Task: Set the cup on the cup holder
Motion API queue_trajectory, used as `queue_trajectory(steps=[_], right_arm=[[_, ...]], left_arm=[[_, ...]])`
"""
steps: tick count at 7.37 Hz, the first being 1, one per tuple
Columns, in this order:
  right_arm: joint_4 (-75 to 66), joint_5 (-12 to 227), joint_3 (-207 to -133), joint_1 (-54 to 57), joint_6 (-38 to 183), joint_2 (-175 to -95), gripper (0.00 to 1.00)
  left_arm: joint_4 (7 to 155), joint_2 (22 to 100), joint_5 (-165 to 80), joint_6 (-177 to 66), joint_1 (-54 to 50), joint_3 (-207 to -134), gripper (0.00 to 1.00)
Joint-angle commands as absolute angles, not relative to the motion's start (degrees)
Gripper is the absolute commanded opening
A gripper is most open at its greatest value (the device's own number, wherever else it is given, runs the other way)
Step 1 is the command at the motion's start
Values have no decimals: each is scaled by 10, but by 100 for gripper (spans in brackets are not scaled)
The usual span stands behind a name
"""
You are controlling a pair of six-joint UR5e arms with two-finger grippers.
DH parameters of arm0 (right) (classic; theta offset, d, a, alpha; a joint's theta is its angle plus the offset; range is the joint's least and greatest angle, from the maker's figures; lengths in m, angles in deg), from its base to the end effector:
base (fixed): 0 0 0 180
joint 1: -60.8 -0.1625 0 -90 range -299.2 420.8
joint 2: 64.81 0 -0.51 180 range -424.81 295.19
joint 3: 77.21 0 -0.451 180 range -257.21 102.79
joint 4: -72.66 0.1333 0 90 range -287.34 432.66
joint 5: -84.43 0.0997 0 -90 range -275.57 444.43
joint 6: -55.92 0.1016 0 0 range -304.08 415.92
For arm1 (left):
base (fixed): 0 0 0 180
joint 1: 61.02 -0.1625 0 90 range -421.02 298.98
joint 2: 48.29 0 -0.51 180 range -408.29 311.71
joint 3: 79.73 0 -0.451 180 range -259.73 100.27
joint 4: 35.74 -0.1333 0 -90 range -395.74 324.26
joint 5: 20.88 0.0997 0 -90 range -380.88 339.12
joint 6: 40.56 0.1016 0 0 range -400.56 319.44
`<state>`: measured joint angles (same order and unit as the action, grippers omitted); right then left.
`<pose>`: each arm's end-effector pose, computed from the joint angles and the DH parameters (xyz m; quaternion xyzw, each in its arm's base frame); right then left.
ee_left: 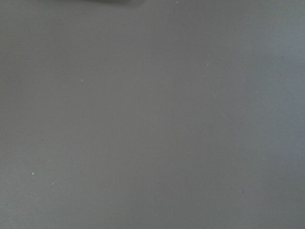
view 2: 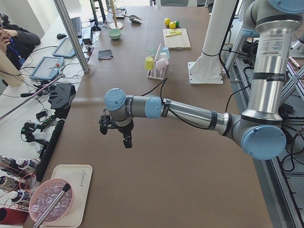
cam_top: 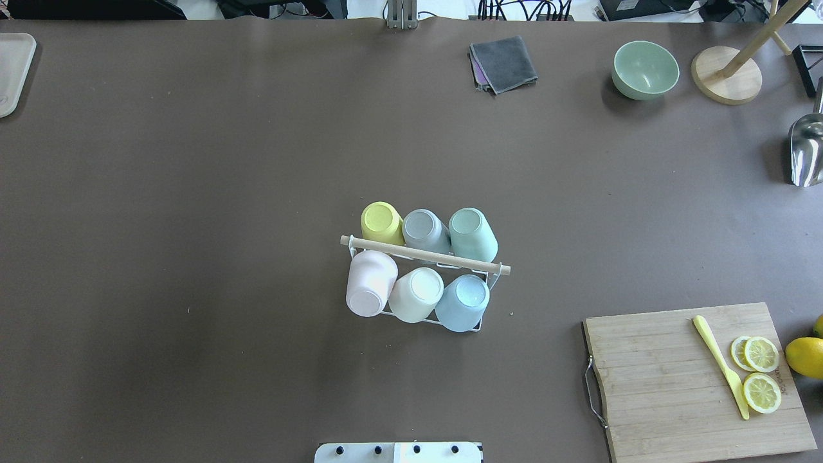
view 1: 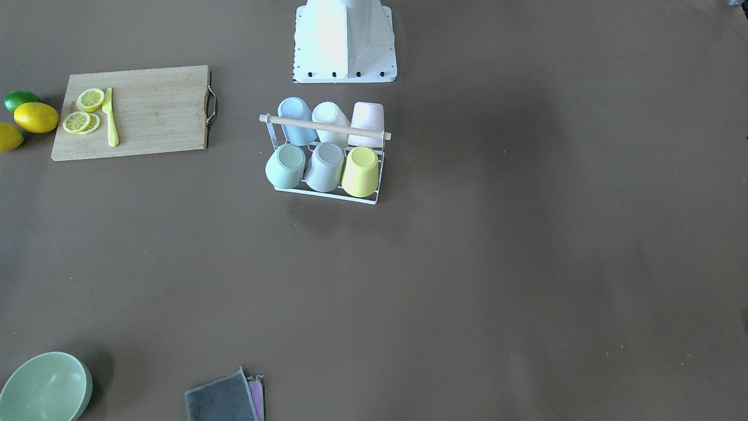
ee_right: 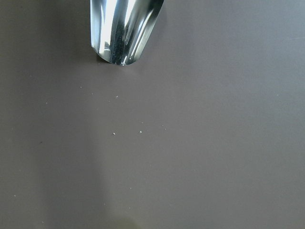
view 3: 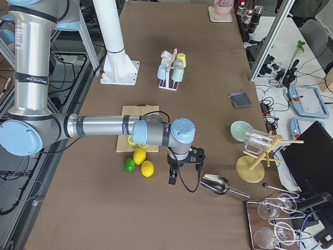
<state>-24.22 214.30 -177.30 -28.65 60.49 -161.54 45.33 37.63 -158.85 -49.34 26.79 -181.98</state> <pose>0.0635 -0.4858 0.7265 -0.0441 -0.3392 0.0434 0.9387 -0.0383 -0.5108 0.6765 -0.0449 0.4040 -0.0552 0.9120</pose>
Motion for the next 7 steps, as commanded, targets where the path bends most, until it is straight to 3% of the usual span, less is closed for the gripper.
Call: queue_trajectory(steps=[1,7], right_arm=[[-267,2148,-1778,-290,605,-1610,100],[-318,2142,-1792,-301,537,-1609,100]], left_arm=[[495,321,-1583,-431,290,-1829,99],[496,322,-1533,-292,309,-1828,99]])
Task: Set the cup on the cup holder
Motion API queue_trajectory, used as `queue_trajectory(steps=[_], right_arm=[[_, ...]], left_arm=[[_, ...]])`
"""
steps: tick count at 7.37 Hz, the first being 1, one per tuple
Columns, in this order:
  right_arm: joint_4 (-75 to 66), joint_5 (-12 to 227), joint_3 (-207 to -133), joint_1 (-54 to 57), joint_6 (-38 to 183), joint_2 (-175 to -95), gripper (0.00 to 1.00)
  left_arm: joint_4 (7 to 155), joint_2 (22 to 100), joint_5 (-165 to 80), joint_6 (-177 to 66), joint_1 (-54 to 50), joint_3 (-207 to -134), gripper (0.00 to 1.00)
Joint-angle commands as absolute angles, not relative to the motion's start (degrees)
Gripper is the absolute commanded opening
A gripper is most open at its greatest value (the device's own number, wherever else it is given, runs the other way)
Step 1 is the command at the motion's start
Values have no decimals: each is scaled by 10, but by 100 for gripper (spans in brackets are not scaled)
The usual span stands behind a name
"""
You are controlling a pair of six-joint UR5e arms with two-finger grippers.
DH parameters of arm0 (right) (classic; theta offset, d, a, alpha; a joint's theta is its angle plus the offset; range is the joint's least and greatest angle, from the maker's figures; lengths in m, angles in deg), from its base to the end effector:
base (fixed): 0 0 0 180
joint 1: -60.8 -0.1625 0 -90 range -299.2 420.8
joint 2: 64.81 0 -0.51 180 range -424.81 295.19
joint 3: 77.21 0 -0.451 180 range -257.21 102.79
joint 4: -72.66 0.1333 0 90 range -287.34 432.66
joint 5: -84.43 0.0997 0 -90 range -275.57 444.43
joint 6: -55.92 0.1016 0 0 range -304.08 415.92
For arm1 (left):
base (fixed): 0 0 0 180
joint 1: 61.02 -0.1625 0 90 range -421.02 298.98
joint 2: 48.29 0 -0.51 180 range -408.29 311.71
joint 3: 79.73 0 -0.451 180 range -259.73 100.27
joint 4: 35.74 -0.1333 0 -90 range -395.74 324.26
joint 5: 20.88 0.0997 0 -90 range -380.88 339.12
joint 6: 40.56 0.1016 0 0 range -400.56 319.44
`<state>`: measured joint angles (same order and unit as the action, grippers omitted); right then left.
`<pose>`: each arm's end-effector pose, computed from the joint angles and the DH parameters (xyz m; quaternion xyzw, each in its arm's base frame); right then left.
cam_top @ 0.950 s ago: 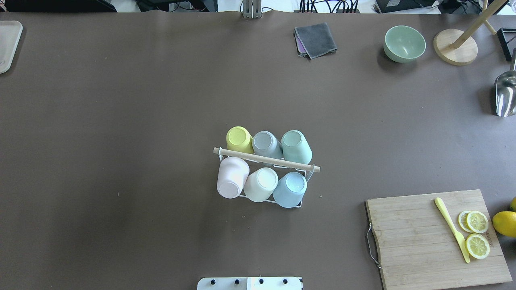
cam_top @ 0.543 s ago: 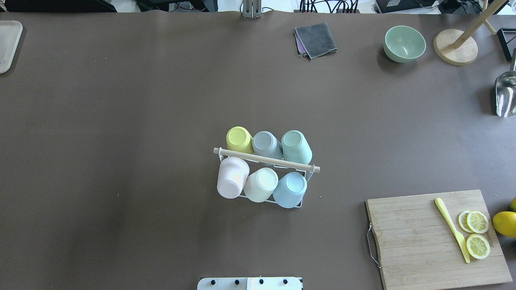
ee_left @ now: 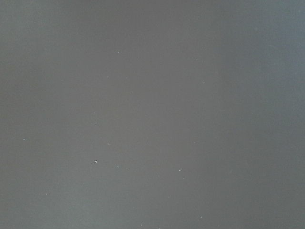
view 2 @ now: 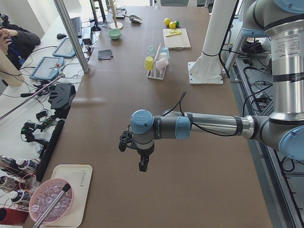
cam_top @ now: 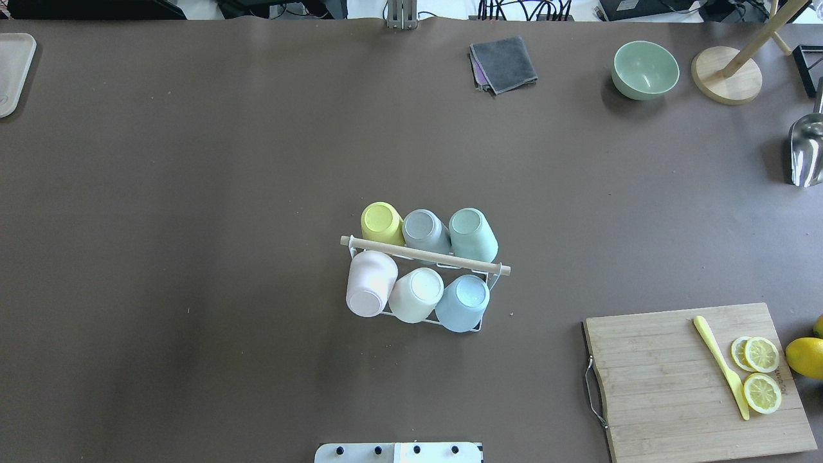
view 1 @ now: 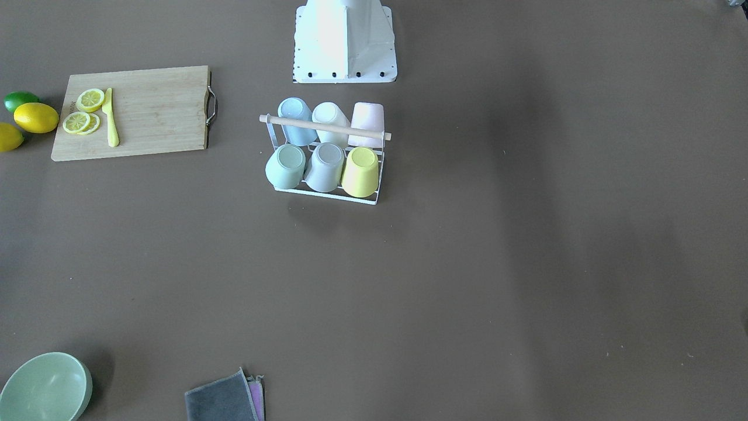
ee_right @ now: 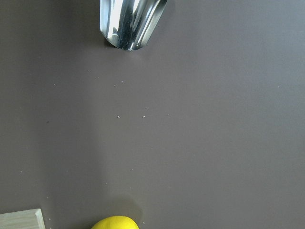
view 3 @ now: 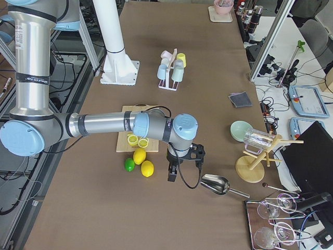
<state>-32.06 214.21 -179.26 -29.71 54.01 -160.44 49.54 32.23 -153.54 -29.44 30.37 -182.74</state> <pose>0.0726 -0.4849 0.7113 -0.0609 -0.3407 0.0132 0.9381 -0.0757 -0.4626 0.7145 0.0300 0.3626 0.0752 0.9284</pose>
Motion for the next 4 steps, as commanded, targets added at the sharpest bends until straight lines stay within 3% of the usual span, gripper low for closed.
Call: queue_trajectory(steps=[1,4], right_arm=[[-315,2142,-1793,-301,538,-1611,100],[-315,2145,-1792,-301,546,-1610,100]], left_arm=[[497,324,-1534,-292,309,-1827,99],[500,328,-1539,-293,309,-1834,99]])
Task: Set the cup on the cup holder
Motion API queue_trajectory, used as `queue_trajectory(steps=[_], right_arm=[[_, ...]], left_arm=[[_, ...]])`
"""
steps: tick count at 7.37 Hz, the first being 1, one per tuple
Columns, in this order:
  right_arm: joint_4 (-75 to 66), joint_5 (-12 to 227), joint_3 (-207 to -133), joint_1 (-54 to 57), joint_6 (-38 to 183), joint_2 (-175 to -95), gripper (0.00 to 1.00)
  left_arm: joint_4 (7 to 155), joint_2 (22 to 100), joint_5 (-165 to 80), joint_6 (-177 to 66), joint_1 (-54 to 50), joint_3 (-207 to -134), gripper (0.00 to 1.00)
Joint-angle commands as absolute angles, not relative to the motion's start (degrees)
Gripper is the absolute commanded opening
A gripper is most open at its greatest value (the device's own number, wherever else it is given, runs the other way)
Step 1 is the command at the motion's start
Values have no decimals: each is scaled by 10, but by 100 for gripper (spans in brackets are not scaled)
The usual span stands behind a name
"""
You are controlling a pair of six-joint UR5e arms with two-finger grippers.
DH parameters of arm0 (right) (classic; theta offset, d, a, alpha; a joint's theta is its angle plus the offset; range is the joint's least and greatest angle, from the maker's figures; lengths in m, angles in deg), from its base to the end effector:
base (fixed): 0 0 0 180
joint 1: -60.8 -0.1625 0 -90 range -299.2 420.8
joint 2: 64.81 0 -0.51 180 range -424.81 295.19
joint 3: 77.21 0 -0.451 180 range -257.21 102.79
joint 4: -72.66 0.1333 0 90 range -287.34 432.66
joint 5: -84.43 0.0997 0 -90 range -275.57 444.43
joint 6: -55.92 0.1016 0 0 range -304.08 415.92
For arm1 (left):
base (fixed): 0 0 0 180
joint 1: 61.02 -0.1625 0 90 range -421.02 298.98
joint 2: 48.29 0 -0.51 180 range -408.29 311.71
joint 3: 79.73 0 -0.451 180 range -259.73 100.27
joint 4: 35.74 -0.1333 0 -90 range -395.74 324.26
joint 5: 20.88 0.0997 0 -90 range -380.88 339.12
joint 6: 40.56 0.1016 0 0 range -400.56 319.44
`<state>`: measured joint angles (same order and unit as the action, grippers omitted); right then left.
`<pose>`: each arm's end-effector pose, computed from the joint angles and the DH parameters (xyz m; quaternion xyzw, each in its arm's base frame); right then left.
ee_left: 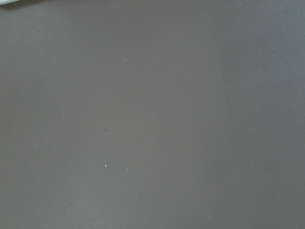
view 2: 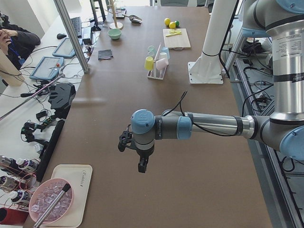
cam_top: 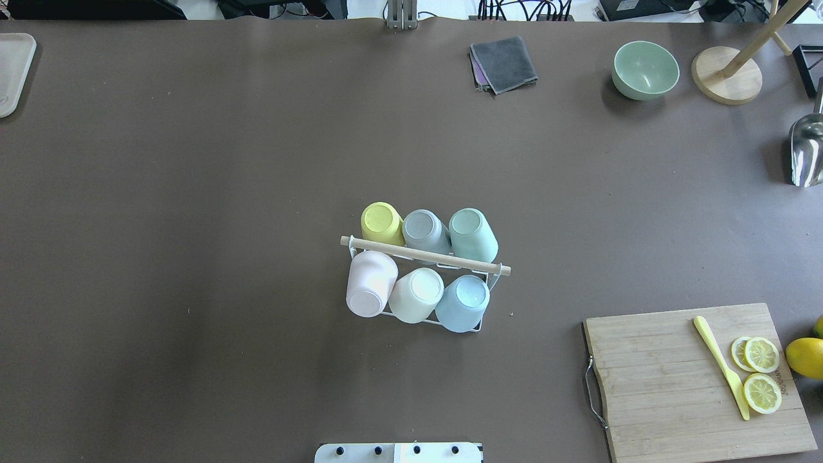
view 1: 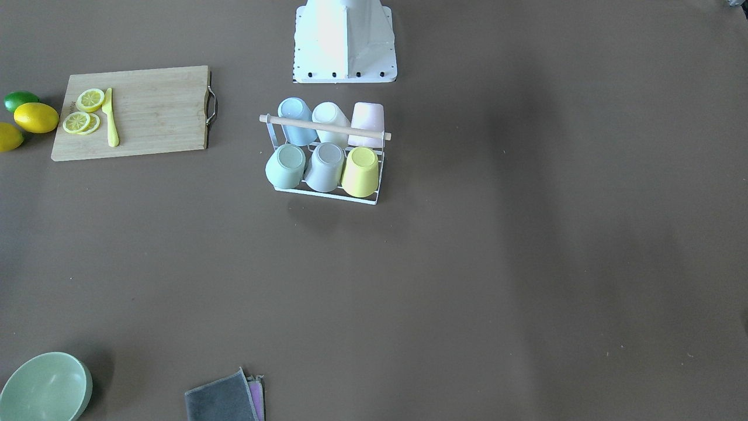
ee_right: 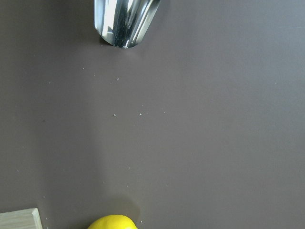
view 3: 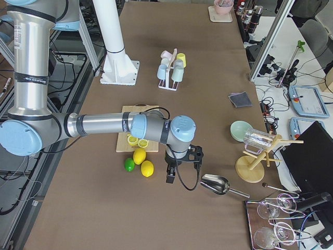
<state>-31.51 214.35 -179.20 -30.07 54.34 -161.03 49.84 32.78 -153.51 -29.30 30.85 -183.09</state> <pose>0.0754 -0.4796 0.7158 -0.0615 -0.3418 0.0192 0.9375 -0.0798 -0.4678 0.7062 0.0416 0.3611 0.0763 0.9285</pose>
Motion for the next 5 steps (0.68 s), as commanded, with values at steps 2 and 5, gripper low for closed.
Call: queue_trajectory(steps=[2,5], right_arm=[[-315,2150,-1793,-301,546,-1610,100],[-315,2149,-1793,-301,570,-1610,100]], left_arm=[[500,330,-1539,-292,310,-1833,99],[505,330,-1539,-291,309,-1823,99]])
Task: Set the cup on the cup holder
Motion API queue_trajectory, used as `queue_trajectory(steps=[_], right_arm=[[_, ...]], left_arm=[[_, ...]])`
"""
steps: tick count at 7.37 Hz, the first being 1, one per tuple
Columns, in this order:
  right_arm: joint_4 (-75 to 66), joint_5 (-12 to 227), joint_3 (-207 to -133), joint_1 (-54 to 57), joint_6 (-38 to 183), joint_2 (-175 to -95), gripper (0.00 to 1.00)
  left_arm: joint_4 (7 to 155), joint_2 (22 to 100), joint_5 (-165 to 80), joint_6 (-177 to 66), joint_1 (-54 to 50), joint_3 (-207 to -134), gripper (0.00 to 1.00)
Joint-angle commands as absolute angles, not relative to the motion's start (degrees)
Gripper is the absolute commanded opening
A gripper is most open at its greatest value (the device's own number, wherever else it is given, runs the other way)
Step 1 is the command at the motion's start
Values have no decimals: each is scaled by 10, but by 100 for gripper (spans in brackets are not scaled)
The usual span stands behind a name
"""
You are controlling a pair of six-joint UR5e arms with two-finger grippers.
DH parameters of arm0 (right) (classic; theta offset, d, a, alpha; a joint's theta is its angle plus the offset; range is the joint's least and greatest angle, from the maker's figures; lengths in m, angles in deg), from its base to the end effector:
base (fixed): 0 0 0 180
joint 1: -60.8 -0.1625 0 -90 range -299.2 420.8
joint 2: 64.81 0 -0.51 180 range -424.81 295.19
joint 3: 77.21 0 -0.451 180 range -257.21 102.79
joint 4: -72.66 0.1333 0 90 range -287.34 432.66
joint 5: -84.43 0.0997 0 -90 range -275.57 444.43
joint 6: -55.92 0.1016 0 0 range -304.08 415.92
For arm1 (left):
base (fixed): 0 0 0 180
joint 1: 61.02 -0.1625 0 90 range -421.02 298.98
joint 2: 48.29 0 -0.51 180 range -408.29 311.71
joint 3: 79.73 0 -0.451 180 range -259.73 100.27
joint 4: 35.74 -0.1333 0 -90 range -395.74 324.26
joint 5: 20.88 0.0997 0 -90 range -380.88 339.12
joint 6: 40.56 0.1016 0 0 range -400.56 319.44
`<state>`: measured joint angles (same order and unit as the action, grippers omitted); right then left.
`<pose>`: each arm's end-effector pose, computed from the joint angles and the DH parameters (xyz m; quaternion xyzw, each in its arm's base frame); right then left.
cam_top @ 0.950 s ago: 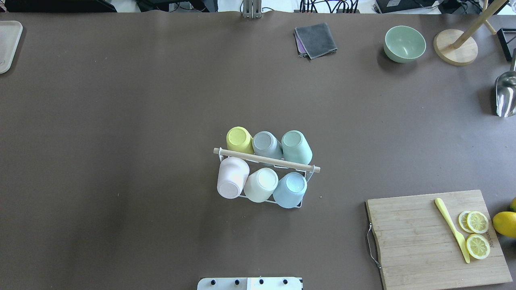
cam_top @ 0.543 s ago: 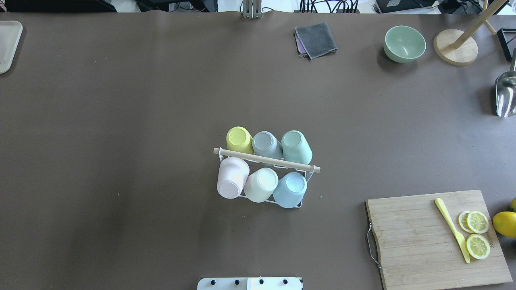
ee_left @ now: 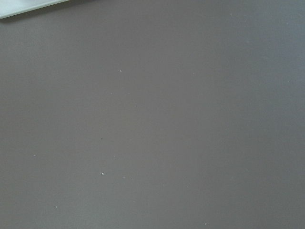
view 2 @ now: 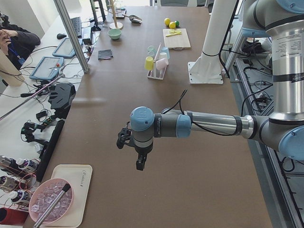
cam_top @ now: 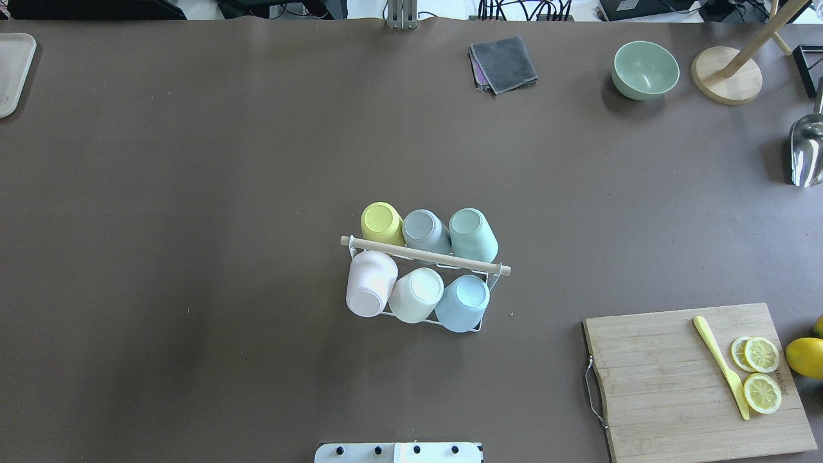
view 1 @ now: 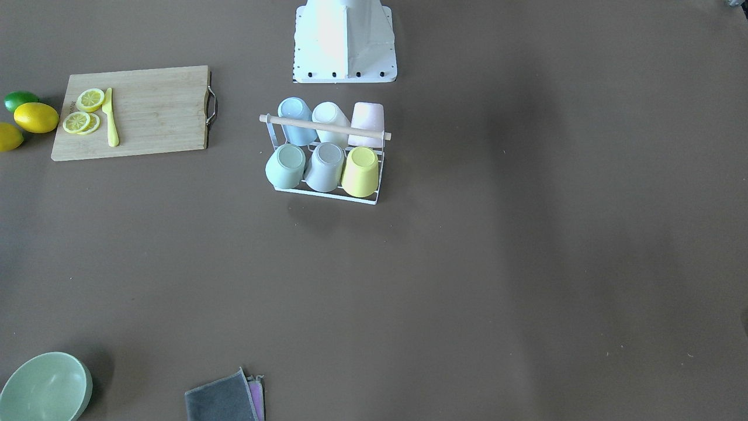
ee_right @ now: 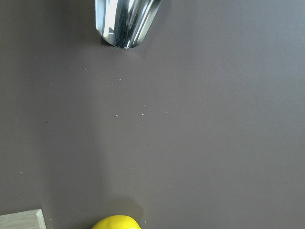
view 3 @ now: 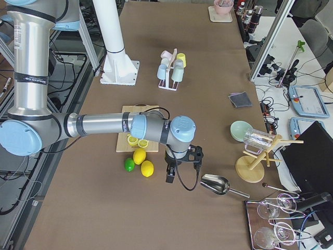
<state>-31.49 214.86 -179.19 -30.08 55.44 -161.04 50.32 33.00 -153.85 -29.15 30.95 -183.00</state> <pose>0.0748 -0.4796 0.7154 -0.0646 -0.3454 0.0286 0.9358 -0.0803 -0.4704 0.7040 0.0477 0.3632 0.0785 0.9272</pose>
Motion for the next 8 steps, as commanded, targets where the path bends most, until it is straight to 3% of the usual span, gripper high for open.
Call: queue_trajectory(steps=[1,8], right_arm=[[-315,2148,-1793,-301,592,-1610,100],[-297,2148,-1791,-301,595,-1610,100]], left_arm=[[505,330,-1539,-290,309,-1819,99],[524,329,-1539,-291,309,-1830,99]])
